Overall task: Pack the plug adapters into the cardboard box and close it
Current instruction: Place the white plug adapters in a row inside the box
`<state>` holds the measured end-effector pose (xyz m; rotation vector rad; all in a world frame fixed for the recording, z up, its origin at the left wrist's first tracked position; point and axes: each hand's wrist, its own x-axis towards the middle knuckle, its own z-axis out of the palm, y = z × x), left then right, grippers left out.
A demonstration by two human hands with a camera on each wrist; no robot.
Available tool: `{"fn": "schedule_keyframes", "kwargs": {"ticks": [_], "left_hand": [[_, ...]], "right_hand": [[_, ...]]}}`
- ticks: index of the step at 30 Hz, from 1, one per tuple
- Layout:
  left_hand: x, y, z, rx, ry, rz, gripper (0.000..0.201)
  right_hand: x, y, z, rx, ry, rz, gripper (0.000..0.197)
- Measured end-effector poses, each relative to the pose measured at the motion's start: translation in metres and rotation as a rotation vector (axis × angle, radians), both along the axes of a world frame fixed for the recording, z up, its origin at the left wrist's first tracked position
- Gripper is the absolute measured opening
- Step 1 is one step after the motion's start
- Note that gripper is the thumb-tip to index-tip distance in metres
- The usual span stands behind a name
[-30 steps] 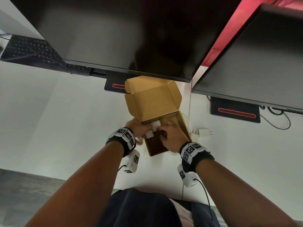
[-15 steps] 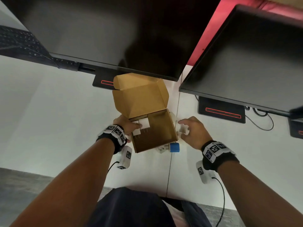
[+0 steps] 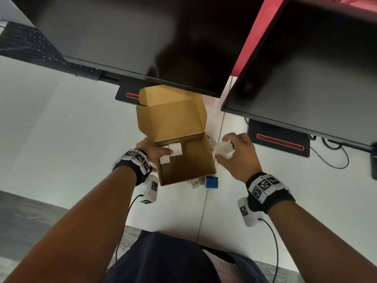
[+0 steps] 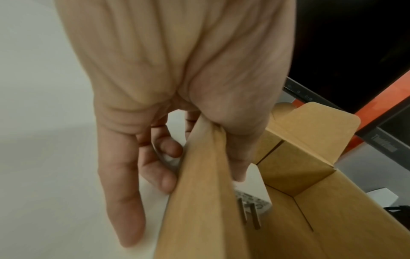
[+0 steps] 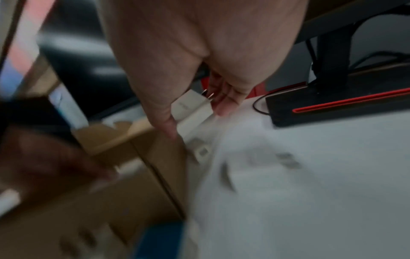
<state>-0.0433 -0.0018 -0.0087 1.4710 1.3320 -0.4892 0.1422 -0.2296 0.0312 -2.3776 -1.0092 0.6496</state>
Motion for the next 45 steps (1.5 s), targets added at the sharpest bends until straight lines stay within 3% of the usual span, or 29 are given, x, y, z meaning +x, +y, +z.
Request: {"fn": "schedule_keyframes", "kwargs": {"ticks": [3, 8, 12, 16, 23, 25, 27, 30, 33, 37, 42, 45], "left_hand": [[0.001, 0.0, -0.001, -0.009, -0.001, -0.006, 0.056], [0.001, 0.001, -0.002, -0.014, -0.016, -0.031, 0.039], [0.001, 0.002, -0.004, -0.022, -0.021, -0.018, 0.051], [0.0, 0.003, -0.007, -0.002, -0.024, -0.02, 0.049], [-0.002, 0.011, -0.007, -0.071, -0.042, -0.065, 0.051], [-0.004, 0.014, -0.008, -0.114, -0.054, -0.104, 0.057], [-0.007, 0.016, -0.008, -0.12, -0.056, -0.111, 0.049], [-0.007, 0.016, -0.011, -0.108, -0.049, -0.097, 0.038], [-0.007, 0.015, -0.013, -0.119, -0.043, -0.089, 0.041], [-0.006, 0.016, -0.014, -0.113, -0.044, -0.087, 0.035], [-0.007, 0.015, -0.012, -0.104, -0.036, -0.087, 0.036], [-0.007, 0.014, -0.01, -0.095, -0.033, -0.082, 0.039]], "right_hand": [[-0.015, 0.027, 0.012, 0.104, 0.068, 0.036, 0.043], [-0.06, 0.064, 0.01, -0.009, 0.019, 0.14, 0.035], [-0.075, 0.076, -0.015, -0.168, -0.017, 0.069, 0.036], [-0.084, 0.082, -0.024, -0.262, -0.079, -0.076, 0.014], [-0.096, 0.08, -0.027, -0.177, 0.011, -0.159, 0.03], [-0.099, 0.076, -0.026, -0.21, 0.052, -0.153, 0.037], [-0.101, 0.076, -0.025, -0.262, 0.076, -0.158, 0.043], [-0.102, 0.076, -0.026, -0.344, 0.052, -0.149, 0.033], [-0.101, 0.072, -0.029, -0.377, 0.005, -0.137, 0.023], [-0.094, 0.073, -0.031, -0.342, -0.044, -0.157, 0.027], [-0.089, 0.075, -0.033, -0.218, -0.014, -0.008, 0.033], [-0.085, 0.07, -0.028, -0.156, 0.036, -0.023, 0.039]]}}
